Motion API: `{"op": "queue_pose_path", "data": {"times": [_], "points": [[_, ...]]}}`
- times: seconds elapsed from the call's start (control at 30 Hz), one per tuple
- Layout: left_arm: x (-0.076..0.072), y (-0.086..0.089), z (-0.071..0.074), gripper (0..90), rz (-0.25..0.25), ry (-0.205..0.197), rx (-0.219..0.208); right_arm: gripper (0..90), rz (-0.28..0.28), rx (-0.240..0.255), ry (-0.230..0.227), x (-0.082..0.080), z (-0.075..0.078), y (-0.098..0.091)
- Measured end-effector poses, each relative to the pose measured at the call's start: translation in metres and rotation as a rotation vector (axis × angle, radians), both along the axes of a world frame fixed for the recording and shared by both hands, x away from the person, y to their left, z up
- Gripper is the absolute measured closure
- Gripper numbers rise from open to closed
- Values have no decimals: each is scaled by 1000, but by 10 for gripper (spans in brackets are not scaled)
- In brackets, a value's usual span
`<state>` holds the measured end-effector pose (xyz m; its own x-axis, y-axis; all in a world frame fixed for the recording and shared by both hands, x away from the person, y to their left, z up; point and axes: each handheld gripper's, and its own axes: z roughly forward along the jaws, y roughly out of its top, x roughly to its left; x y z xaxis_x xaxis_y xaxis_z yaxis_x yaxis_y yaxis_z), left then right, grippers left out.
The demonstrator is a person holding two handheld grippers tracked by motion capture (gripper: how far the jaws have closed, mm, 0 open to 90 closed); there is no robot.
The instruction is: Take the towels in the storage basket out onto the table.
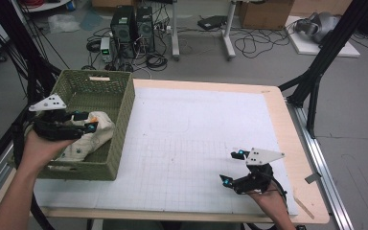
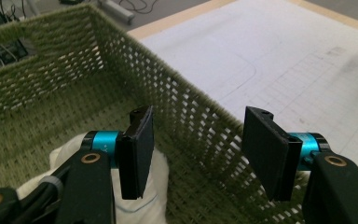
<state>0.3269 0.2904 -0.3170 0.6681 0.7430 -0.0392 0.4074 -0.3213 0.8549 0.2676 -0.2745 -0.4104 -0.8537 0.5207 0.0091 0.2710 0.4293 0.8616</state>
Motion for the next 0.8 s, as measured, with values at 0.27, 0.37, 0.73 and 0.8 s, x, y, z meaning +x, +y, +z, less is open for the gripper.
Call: {"op": "queue_pose_path", "data": {"times": [0.27, 0.37, 0.73, 0.8], "points": [[7, 11, -12, 456, 31, 41, 57, 106, 6, -3, 0, 0, -1, 1], [9, 12, -16, 456, 41, 51, 61, 106, 7, -1, 2, 0, -1, 2], [18, 16, -24, 438, 86, 96, 96, 106, 13, -1, -4, 1, -1, 1], [20, 16, -26, 438, 86, 113, 115, 106, 13, 1, -1, 1, -1, 2]]}}
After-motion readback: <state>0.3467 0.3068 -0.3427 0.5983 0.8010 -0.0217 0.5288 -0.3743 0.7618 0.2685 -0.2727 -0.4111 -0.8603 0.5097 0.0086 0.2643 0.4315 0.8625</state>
